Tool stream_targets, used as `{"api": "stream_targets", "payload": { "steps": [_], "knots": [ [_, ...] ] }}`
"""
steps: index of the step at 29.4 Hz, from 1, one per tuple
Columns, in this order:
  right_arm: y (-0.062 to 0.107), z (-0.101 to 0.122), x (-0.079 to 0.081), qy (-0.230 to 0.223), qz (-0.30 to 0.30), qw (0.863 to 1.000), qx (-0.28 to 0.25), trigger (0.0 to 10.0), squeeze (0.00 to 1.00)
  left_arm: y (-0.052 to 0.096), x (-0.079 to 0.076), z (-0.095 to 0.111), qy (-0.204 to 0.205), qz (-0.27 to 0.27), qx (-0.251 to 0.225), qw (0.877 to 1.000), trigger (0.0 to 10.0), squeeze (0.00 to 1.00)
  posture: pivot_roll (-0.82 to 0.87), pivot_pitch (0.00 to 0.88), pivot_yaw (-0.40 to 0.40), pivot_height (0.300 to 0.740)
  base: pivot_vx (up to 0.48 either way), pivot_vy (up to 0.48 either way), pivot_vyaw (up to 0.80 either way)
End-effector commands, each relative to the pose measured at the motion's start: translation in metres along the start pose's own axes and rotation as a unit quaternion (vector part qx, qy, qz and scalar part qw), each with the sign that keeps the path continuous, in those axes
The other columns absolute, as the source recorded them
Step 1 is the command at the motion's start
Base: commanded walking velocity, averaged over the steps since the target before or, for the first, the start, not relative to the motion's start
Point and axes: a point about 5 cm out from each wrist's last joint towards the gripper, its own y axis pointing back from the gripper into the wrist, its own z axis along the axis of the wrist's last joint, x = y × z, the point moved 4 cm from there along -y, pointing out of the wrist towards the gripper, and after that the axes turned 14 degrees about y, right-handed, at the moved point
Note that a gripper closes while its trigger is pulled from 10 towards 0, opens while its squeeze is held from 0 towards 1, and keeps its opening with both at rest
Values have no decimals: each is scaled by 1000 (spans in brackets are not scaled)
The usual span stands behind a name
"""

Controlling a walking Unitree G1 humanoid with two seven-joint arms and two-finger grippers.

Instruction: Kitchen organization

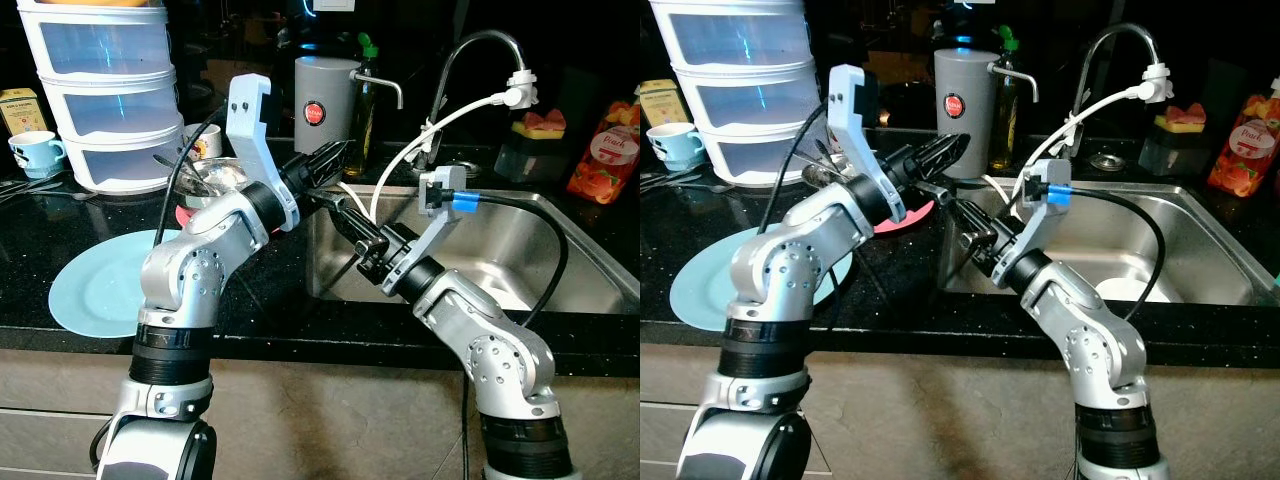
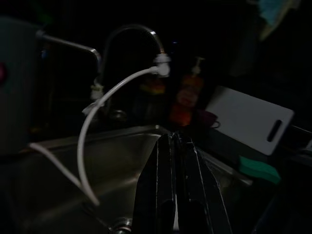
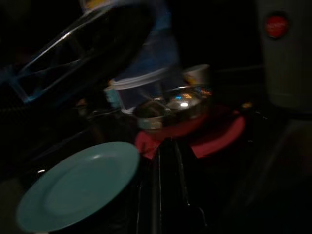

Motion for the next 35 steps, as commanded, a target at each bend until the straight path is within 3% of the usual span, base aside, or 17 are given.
{"api": "stream_targets", "payload": {
  "steps": [1,2,3,7,8,10,11,12,15,16,19,21,25,28,29,35],
  "knots": [
    [0,-10,-13,9,-33,999,26,0,0,1,7,-4,4,18,3,1000,10000,0,56,105,-32,740,0,0,0],
    [-1,-14,-19,11,-51,998,37,4627,0,1,9,-4,3,27,2,1000,10000,0,56,105,-32,740,0,0,0],
    [-1,-18,-28,9,-76,996,47,10000,0,2,13,-6,6,37,2,999,10000,0,58,103,-34,740,0,0,0],
    [2,-32,-61,5,-169,983,75,10000,0,7,20,-9,9,59,1,998,10000,0,61,100,-37,740,0,0,0],
    [2,-32,-61,5,-169,983,75,10000,0,7,20,-9,9,59,1,998,10000,0,61,100,-37,740,0,0,0],
    [8,-39,-82,11,-227,970,88,10000,0,9,22,-11,11,64,1,998,10000,0,65,98,-39,740,0,0,0],
    [8,-39,-82,11,-227,970,88,10000,0,9,22,-11,11,64,1,998,10000,0,65,98,-39,740,0,0,0],
    [12,-39,-93,9,-254,963,85,10000,0,10,23,-11,11,66,1,998,10000,0,67,96,-40,740,0,0,0],
    [16,-37,-103,2,-281,957,73,10000,0,10,23,-11,12,67,1,998,10000,0,67,96,-40,740,0,0,0],
    [21,-32,-114,-3,-312,948,55,10000,0,11,23,-11,13,68,0,998,10000,0,67,96,-40,740,0,0,0],
    [27,-26,-127,-6,-346,937,36,10000,0,12,23,-11,14,69,0,998,10000,0,68,91,-40,740,0,0,0],
    [28,-25,-129,3,-348,937,39,10000,0,12,23,-12,14,69,0,997,10000,0,68,91,-40,740,0,0,0],
    [22,-28,-123,66,-321,943,59,10000,35,15,24,-14,14,75,4,997,10000,0,70,88,-36,740,0,0,0],
    [21,-28,-122,70,-318,944,57,10000,35,15,24,-15,13,76,6,997,10000,0,70,88,-36,740,0,0,0],
    [20,-27,-121,66,-316,945,47,10000,1000,17,25,-16,12,80,7,997,10000,0,70,88,-36,740,0,0,0],
    [12,-11,-104,89,-268,959,5,10000,1000,23,37,-20,-16,122,22,992,10000,0,73,94,-34,740,0,0,0]
  ]
}}
